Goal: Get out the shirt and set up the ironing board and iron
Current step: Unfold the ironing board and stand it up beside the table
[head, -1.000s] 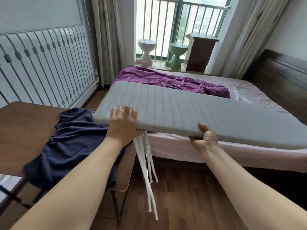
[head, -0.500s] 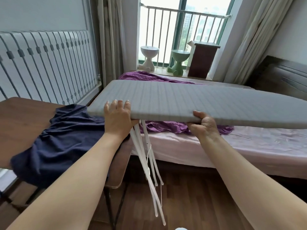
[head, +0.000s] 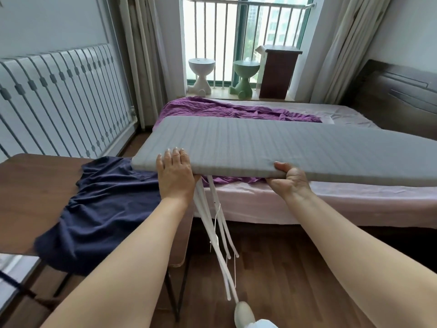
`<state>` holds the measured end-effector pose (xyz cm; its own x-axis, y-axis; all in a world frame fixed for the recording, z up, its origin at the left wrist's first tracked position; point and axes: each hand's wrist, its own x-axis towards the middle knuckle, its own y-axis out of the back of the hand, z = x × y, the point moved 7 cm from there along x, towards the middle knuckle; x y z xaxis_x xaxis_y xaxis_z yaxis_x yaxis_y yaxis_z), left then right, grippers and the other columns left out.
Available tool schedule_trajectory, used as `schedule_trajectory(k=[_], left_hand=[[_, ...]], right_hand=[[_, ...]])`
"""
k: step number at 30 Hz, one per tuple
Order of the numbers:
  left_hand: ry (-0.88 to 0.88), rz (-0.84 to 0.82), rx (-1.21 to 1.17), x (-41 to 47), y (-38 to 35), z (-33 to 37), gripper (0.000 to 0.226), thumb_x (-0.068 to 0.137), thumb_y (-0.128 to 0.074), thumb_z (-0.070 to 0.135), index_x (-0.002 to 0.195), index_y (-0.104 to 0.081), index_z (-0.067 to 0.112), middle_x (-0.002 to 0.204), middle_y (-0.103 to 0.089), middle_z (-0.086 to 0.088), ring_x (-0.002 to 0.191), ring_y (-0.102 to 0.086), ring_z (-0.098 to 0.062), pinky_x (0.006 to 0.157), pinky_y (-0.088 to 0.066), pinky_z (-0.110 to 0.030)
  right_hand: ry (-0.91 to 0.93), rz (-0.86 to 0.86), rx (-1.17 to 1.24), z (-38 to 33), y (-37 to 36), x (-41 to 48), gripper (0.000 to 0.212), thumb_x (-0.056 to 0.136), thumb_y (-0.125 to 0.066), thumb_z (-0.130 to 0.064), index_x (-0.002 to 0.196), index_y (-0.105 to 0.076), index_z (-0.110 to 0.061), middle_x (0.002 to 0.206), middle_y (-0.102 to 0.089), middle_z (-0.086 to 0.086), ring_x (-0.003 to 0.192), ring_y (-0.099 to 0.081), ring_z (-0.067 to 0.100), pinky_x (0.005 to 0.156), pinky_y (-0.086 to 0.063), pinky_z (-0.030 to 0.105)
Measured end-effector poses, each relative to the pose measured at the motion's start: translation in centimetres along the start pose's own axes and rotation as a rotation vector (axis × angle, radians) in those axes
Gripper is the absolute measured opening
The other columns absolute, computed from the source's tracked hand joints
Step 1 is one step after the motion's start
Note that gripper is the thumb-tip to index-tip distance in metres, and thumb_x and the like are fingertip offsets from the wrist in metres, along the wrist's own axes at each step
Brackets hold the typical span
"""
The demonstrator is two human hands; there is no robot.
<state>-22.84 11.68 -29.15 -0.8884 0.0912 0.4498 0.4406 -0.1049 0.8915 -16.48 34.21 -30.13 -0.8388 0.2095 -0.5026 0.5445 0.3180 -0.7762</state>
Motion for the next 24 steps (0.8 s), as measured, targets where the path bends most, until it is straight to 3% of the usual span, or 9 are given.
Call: schedule_trajectory(k=[3,8,11,14,16,17,20,21,24], left_hand=[[0.011,0.011,0.003,0.3,-0.2,0.5,0.057,0.096,-0.047,0.032,0.141,-0.028,0.002,0.147,-0.035,-0.017,0.138,-0.027,-0.033,0.116,-0.014,-0.047],[0.046,0.013,-0.036,-0.6,-0.1,0.7,0.062,0.093,-0.050,0.036,0.141,-0.029,0.002,0.146,-0.036,-0.017,0.138,-0.027,-0.034,0.116,-0.014,-0.047],[0.073,0.038,-0.084,-1.8,0.4,1.2,0.065,0.088,-0.054,0.035,0.137,-0.032,-0.002,0.141,-0.039,-0.021,0.135,-0.031,-0.037,0.116,-0.014,-0.048],[-0.170,0.198,-0.093,-4.7,1.1,4.3,0.042,0.076,-0.059,0.011,0.114,-0.047,-0.002,0.110,-0.058,-0.023,0.107,-0.050,-0.039,0.099,-0.037,-0.049],[-0.400,0.139,-0.142,-7.1,0.0,6.5,0.034,0.068,-0.057,-0.001,0.101,-0.050,0.001,0.096,-0.061,-0.019,0.091,-0.053,-0.034,0.082,-0.042,-0.043],[-0.418,0.043,-0.198,-7.6,-0.6,6.7,0.036,0.072,-0.053,-0.005,0.107,-0.052,0.000,0.104,-0.061,-0.020,0.094,-0.055,-0.035,0.082,-0.045,-0.043],[-0.107,-0.197,-0.266,-6.7,-2.9,4.0,0.044,0.090,-0.044,-0.001,0.133,-0.037,-0.005,0.136,-0.042,-0.025,0.118,-0.050,-0.038,0.095,-0.044,-0.042],[0.007,-0.229,-0.308,-6.3,-3.1,3.2,0.043,0.091,-0.045,0.002,0.133,-0.037,-0.004,0.136,-0.042,-0.025,0.118,-0.049,-0.039,0.094,-0.044,-0.042],[0.223,-0.311,-0.400,-4.6,-3.4,2.9,0.028,0.095,-0.041,0.010,0.119,-0.051,-0.002,0.122,-0.056,-0.021,0.109,-0.057,-0.035,0.079,-0.046,-0.035]], right_hand=[[-0.010,-0.008,-0.029,-0.6,-0.5,-0.2,0.024,0.089,-0.043,0.009,0.100,-0.054,-0.009,0.121,-0.061,0.005,0.119,-0.056,0.026,0.068,-0.045,0.045],[0.002,0.000,-0.046,-1.7,-0.7,0.6,0.025,0.078,-0.046,0.017,0.084,-0.056,-0.005,0.128,-0.061,0.004,0.119,-0.058,0.023,0.089,-0.047,0.042],[0.002,-0.013,-0.070,-1.9,-1.1,0.4,0.022,0.083,-0.044,0.015,0.079,-0.054,-0.004,0.110,-0.066,0.006,0.115,-0.059,0.023,0.097,-0.046,0.040],[0.007,-0.002,-0.097,-1.6,-1.6,-0.5,0.024,0.089,-0.042,0.012,0.074,-0.052,-0.004,0.080,-0.060,0.008,0.111,-0.060,0.024,0.097,-0.046,0.038],[-0.012,-0.004,-0.098,-1.0,-1.6,-0.7,0.024,0.089,-0.042,0.011,0.074,-0.052,-0.004,0.087,-0.062,0.006,0.119,-0.056,0.022,0.088,-0.045,0.039],[-0.019,-0.013,-0.107,-0.7,-1.7,-0.9,0.024,0.089,-0.042,0.010,0.074,-0.052,-0.004,0.092,-0.062,0.005,0.121,-0.055,0.021,0.086,-0.045,0.040],[-0.033,-0.022,-0.109,-0.3,-1.5,-1.0,0.023,0.090,-0.040,0.010,0.076,-0.053,-0.004,0.083,-0.061,0.008,0.119,-0.055,0.022,0.083,-0.043,0.043],[-0.035,-0.023,-0.101,-0.1,-1.3,-0.9,0.023,0.090,-0.040,0.010,0.078,-0.054,-0.004,0.086,-0.063,0.009,0.119,-0.055,0.023,0.083,-0.043,0.044],[-0.001,0.012,-0.077,-0.1,-0.6,-0.2,0.031,0.087,-0.042,0.013,0.104,-0.060,-0.005,0.124,-0.063,0.008,0.121,-0.055,0.026,0.089,-0.045,0.045]])
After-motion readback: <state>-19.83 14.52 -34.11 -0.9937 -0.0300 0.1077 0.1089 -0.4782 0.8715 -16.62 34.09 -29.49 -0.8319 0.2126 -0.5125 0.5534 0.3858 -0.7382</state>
